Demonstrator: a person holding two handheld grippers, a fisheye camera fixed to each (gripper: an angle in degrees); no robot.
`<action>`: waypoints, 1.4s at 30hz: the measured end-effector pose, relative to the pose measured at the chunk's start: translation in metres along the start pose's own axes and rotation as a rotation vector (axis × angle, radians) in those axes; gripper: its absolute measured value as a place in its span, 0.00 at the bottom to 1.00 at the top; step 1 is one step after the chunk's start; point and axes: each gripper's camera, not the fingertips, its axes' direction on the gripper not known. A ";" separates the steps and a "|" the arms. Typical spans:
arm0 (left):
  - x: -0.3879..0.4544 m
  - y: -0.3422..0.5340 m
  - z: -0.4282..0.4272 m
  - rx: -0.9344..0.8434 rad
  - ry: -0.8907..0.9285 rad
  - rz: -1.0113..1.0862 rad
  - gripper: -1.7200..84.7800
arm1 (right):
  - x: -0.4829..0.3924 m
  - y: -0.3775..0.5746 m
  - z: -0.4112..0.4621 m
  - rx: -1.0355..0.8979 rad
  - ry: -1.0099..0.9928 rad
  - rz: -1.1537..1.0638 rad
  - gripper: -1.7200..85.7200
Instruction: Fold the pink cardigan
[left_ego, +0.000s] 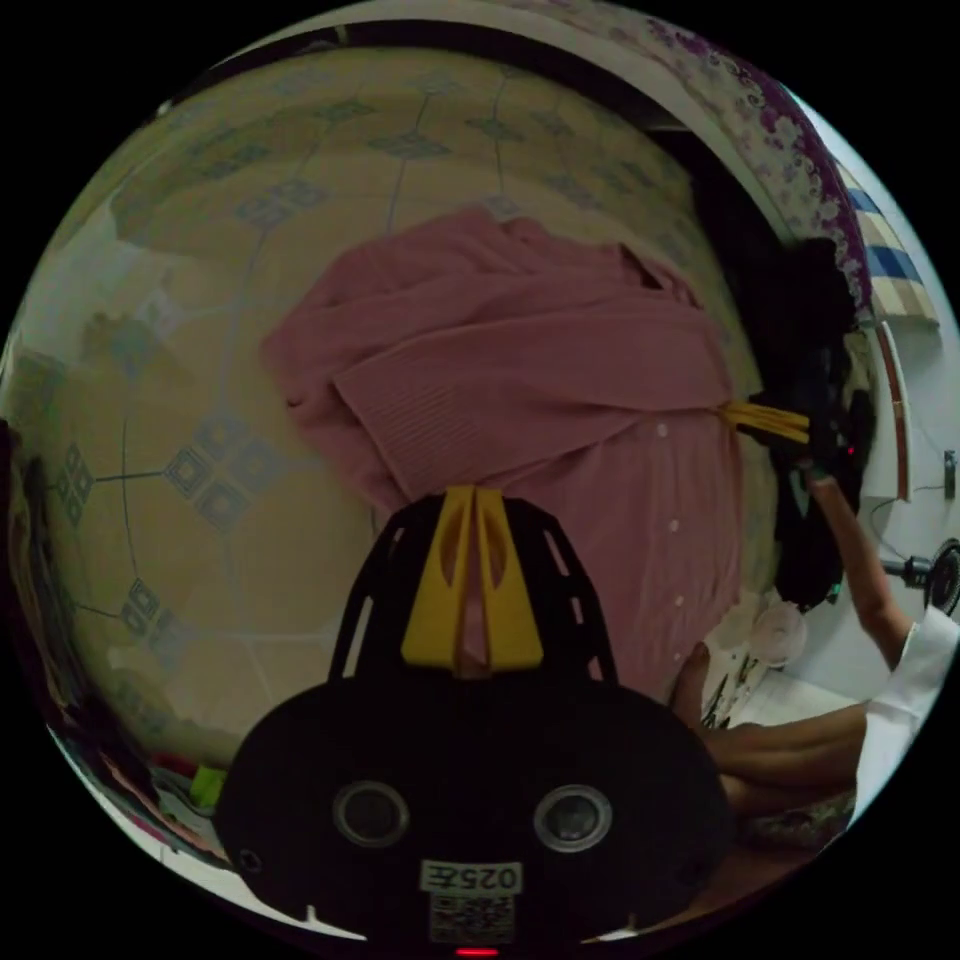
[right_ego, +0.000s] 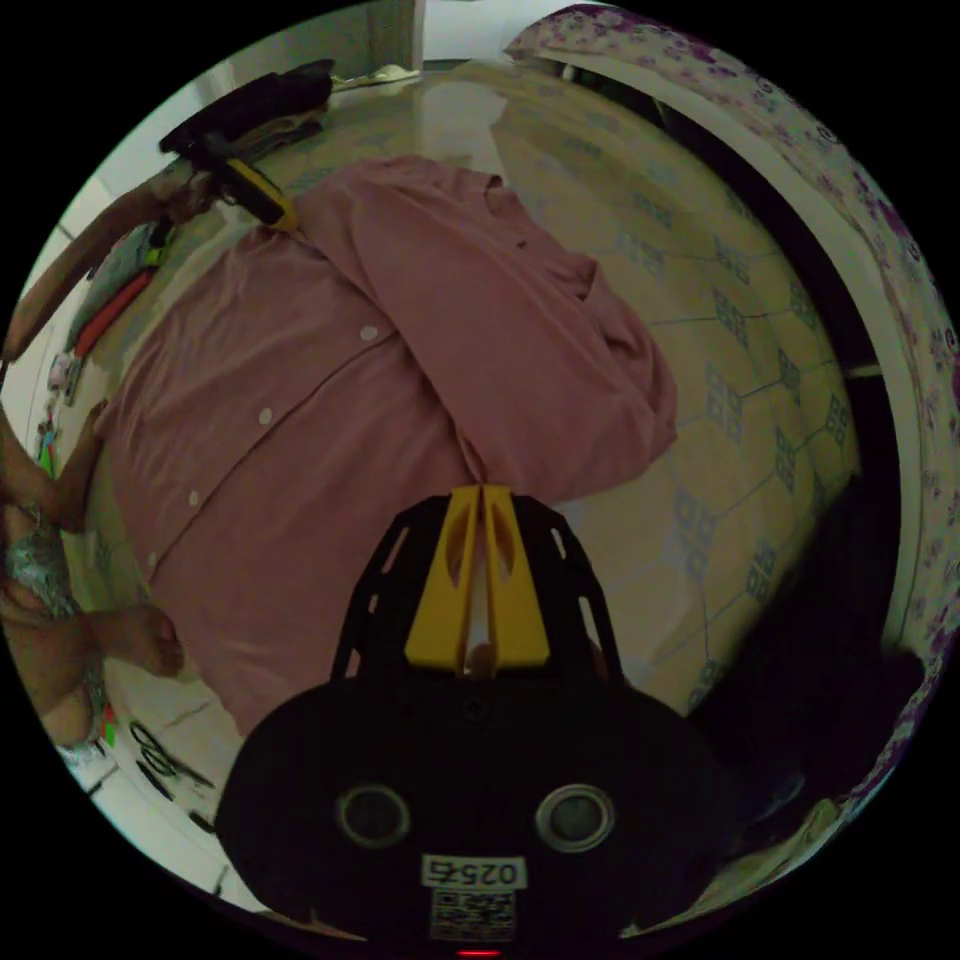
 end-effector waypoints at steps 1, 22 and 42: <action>0.003 0.002 -0.004 0.009 -0.021 0.023 0.01 | 0.000 0.003 -0.003 0.008 0.013 -0.018 0.01; 0.039 0.016 -0.010 0.041 -0.090 0.335 0.03 | 0.081 0.079 -0.041 0.078 -0.280 0.139 0.07; 0.097 -0.020 0.083 0.106 0.091 0.503 0.01 | 0.161 -0.054 -0.043 0.108 -0.407 0.029 0.01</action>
